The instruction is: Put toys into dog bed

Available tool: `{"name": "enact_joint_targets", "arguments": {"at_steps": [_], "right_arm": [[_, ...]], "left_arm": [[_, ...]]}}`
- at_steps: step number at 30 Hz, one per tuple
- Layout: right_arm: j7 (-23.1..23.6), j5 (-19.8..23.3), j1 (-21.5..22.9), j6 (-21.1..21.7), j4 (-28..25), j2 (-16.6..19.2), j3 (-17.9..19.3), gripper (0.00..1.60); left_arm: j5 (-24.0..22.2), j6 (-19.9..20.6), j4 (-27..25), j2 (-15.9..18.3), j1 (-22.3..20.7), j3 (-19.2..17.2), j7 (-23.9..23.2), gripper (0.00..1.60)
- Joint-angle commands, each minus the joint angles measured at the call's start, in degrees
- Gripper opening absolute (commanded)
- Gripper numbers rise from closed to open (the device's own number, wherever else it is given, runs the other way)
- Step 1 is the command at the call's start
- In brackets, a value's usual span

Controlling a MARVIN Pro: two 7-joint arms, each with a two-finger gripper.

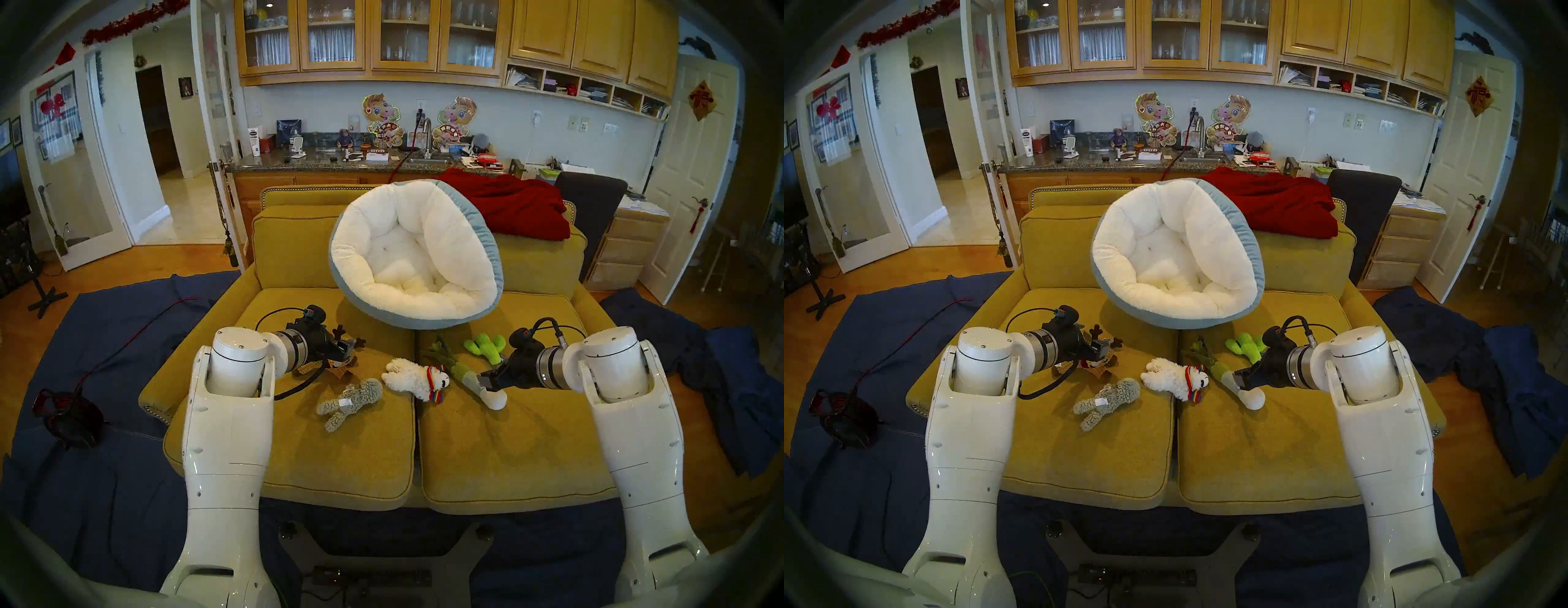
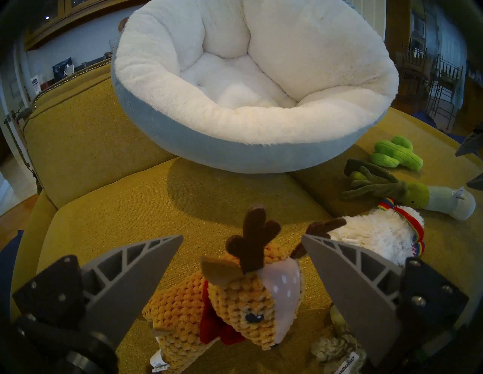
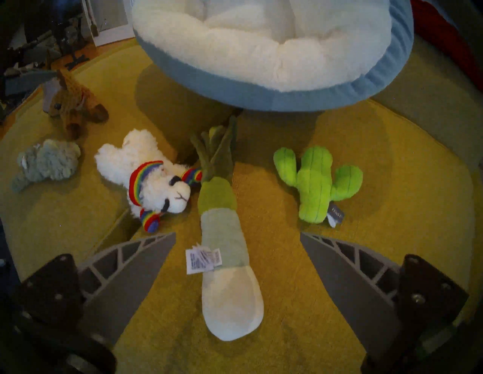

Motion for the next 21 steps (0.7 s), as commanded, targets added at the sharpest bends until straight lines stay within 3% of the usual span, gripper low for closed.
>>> {"name": "enact_joint_targets", "arguments": {"at_steps": [1, 21], "right_arm": [[0.2, -0.3, 2.3, -0.6, 0.5, 1.1, 0.0, 1.6], [0.9, -1.8, 2.1, -0.9, 3.9, 1.1, -2.3, 1.6]], "left_arm": [[-0.2, -0.1, -1.6, 0.0, -1.7, 0.0, 0.0, 1.6], [-0.2, -0.1, -1.6, 0.0, -1.7, 0.1, 0.0, 1.6]]}}
